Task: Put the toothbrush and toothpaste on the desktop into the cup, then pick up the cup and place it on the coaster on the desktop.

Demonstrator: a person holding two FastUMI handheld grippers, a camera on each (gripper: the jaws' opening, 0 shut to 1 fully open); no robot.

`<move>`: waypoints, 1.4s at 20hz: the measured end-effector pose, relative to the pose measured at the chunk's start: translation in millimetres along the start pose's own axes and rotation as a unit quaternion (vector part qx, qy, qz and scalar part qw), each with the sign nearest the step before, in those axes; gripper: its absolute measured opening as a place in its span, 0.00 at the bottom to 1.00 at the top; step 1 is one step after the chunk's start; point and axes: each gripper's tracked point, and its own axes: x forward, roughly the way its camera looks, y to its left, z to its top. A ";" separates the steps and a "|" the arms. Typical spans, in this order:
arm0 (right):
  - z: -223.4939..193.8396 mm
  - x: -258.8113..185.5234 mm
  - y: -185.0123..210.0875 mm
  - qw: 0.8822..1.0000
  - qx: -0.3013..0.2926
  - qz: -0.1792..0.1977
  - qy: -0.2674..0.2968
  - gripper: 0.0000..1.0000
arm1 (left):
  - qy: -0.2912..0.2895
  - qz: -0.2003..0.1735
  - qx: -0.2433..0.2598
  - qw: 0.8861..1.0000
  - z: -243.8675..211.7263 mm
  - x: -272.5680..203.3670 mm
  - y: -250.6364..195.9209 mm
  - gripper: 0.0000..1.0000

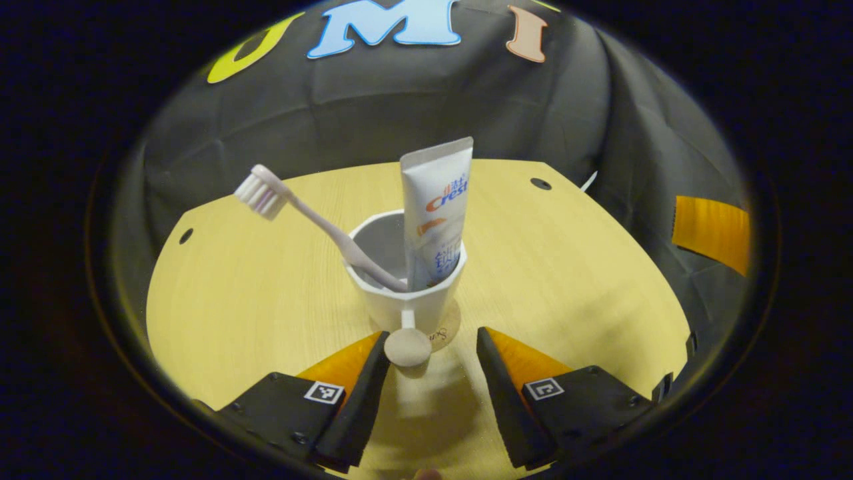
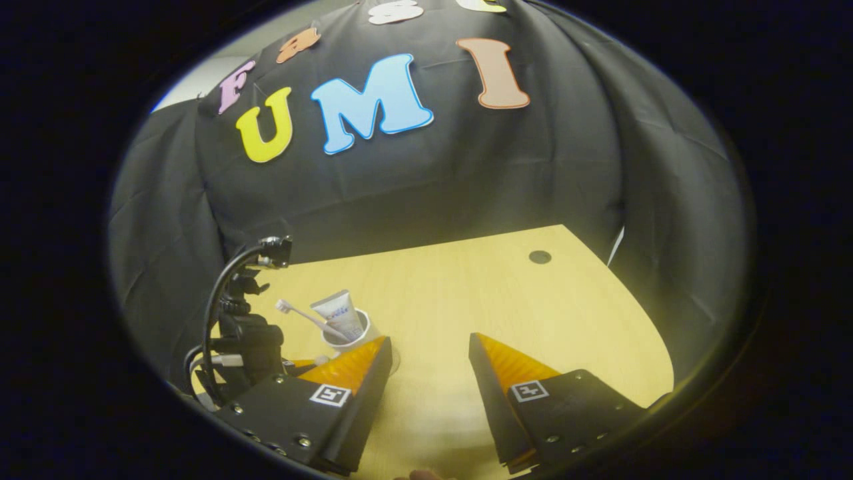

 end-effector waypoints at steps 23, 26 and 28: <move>38.1 -68.4 98.7 0.990 -0.088 -0.008 -0.106 0.71 | -0.248 0.046 -0.019 0.968 81.0 -211.5 70.0 0.89; 36.0 -76.3 104.0 0.988 -0.099 -0.026 -0.117 0.71 | -0.266 0.041 -0.017 0.963 87.5 -229.2 76.3 0.89; 36.0 -79.0 107.0 0.986 -0.106 -0.037 -0.121 0.70 | -0.277 0.046 -0.006 0.960 88.0 -238.9 77.1 0.89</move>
